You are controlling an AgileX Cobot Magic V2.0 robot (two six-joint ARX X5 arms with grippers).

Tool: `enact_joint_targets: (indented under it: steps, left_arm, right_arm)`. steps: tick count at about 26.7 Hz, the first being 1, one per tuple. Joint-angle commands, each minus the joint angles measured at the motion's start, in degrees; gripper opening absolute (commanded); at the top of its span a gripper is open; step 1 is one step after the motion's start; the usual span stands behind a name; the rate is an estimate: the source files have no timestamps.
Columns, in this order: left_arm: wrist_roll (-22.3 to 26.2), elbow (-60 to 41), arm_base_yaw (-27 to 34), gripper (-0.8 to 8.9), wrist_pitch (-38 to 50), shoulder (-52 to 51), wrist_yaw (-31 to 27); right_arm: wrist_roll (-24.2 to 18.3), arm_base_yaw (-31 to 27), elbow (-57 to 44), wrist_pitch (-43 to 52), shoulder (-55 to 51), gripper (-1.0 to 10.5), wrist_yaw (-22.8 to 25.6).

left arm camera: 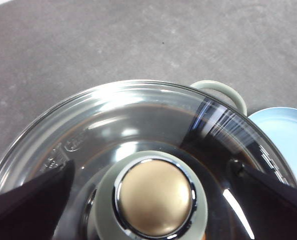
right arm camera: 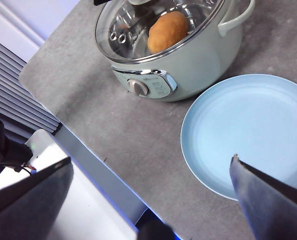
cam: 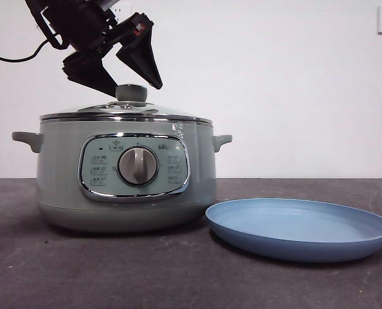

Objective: Take the potato out from the steamer,put the potato on the plate,close the lid

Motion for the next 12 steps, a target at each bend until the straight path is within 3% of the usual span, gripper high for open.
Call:
enact_joint_targets:
  steps: [1,3,6,12]
  left_arm:
    - [0.76,-0.13,-0.50,5.83,-0.22,0.13,-1.79]
    - [0.76,-0.13,-0.55,4.44,-2.25,0.13,-2.08]
    - [0.76,-0.13,-0.55,4.15,-3.34,0.13,-2.03]
    - [0.74,-0.13,-0.55,0.57,-2.99,0.13,-1.99]
  right_arm:
    - [0.00,0.13,0.28,0.37,-0.02,6.3,0.17]
    - [-0.02,0.13,0.28,0.39,-0.02,6.3,0.15]
    - [-0.02,0.13,0.28,0.70,-0.02,6.3,0.17]
    - [0.00,0.13,0.28,0.92,-0.02,6.3,0.17]
